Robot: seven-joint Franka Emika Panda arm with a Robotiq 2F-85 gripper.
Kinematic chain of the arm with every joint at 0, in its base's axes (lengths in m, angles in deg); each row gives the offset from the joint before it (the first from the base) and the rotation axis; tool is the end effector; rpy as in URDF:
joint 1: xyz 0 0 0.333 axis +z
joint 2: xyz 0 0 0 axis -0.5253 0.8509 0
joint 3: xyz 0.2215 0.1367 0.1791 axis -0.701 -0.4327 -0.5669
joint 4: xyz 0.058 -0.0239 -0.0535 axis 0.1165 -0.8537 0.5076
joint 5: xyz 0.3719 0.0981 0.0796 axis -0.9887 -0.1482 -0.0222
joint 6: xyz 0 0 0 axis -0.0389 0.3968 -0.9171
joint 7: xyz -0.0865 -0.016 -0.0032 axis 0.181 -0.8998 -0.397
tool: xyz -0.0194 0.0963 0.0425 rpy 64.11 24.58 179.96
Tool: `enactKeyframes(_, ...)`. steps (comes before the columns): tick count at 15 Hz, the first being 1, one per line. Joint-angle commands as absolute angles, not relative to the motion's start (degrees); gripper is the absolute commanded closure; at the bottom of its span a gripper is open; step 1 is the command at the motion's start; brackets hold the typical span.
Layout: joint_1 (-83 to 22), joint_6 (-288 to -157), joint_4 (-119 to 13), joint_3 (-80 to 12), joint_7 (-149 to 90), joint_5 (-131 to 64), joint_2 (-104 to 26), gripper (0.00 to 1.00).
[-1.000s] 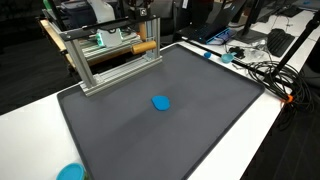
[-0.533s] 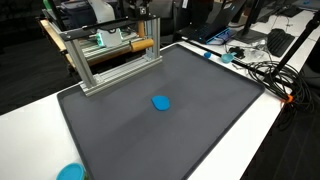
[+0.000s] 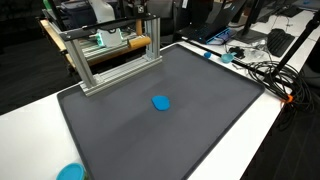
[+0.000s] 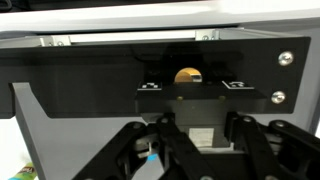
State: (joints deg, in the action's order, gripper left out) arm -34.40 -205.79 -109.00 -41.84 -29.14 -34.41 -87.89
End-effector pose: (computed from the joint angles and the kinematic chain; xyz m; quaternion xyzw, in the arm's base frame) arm 0.3723 0.0056 0.4433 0.9990 -0.0281 0.0151 0.0297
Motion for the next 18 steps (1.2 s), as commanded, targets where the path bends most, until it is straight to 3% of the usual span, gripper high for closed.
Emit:
enactKeyframes(1,-33.31,-204.36,-110.85,-40.72,-27.54,-33.57,-90.62,0.78)
enactKeyframes(5,-33.22,-203.46,-111.62,-39.36,-25.07,-34.17,-91.75,0.78)
enactKeyframes(6,-33.11,-202.93,-111.4,-38.51,-23.51,-34.52,-91.67,0.28)
enactKeyframes(7,-32.87,-202.81,-111.09,-37.58,-22.09,-35.25,-91.4,0.27)
enactKeyframes(11,-33.44,-203.4,-109.35,-32.69,-16.0,-36.42,-91.39,0.01)
enactKeyframes(18,-35.82,-207.74,-104.86,-14.46,5.18,-40.2,-94.2,0.0)
